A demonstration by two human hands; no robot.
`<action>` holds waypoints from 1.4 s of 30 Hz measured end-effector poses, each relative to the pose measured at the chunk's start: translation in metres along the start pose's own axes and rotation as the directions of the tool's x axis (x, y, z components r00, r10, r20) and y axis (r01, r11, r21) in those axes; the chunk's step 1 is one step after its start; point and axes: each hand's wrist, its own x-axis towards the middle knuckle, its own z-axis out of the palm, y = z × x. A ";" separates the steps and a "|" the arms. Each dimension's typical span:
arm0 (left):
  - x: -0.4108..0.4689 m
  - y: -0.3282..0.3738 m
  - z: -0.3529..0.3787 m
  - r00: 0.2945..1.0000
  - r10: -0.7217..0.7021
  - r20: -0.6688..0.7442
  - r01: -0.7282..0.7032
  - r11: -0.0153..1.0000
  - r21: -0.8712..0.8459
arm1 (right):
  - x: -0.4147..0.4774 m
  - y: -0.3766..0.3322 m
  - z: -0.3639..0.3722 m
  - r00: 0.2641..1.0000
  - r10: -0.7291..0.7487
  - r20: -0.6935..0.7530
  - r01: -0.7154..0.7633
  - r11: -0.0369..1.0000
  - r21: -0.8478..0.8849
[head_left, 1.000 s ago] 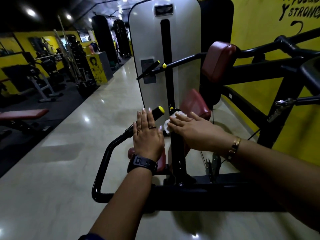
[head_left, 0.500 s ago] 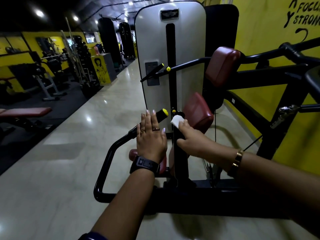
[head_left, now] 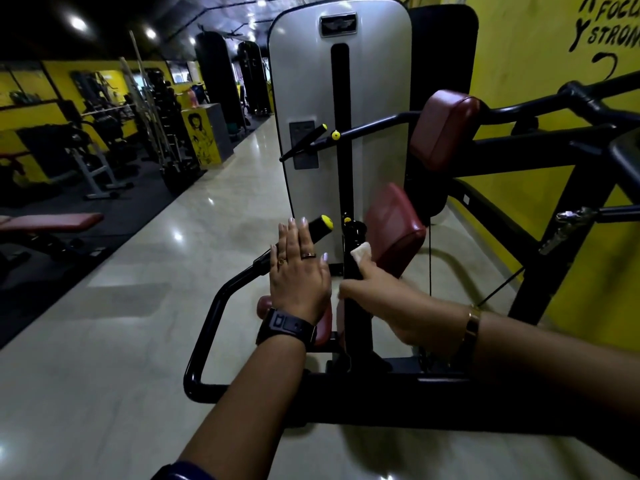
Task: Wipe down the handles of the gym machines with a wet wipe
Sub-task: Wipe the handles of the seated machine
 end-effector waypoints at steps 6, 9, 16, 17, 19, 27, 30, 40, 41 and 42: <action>-0.001 -0.001 0.001 1.000 0.010 -0.004 -0.010 1.000 0.001 | 0.004 -0.010 -0.006 0.988 -0.100 -0.119 0.094 0.994 -0.049; -0.001 -0.001 0.000 1.000 0.010 -0.008 -0.010 1.000 -0.016 | 0.005 -0.008 -0.010 0.993 -0.022 -0.113 0.019 0.999 -0.030; 0.000 -0.002 0.001 1.000 0.016 -0.023 -0.016 1.000 -0.005 | -0.003 -0.009 -0.009 0.992 0.037 -0.117 -0.013 0.980 0.199; 0.000 -0.002 0.001 1.000 0.017 -0.015 -0.017 1.000 -0.001 | 0.002 -0.012 -0.015 0.990 0.044 -0.131 -0.008 0.966 0.259; 0.000 -0.002 0.001 1.000 0.019 -0.006 -0.019 1.000 -0.005 | 0.007 -0.015 -0.025 0.990 0.061 -0.124 -0.021 0.953 0.303; 0.000 -0.002 0.002 1.000 0.021 -0.019 -0.022 1.000 -0.007 | 0.011 -0.006 -0.017 0.973 -0.182 -0.143 0.171 0.982 -0.085; -0.001 -0.002 0.000 1.000 0.026 -0.004 -0.026 1.000 -0.010 | 0.006 0.000 -0.012 0.968 -0.252 -0.007 0.231 0.901 -0.368; 0.000 0.000 -0.004 1.000 0.018 -0.013 -0.018 0.999 -0.049 | 0.013 0.000 -0.020 0.912 -0.378 0.159 0.283 0.299 -0.911; 0.000 -0.001 -0.004 1.000 0.017 0.004 -0.017 0.999 -0.039 | 0.020 -0.002 -0.025 0.889 -0.420 0.181 0.296 0.228 -0.927; 0.000 -0.001 -0.004 1.000 0.017 0.018 -0.016 0.999 -0.028 | 0.025 -0.003 -0.031 0.870 -0.446 0.211 0.309 0.160 -0.937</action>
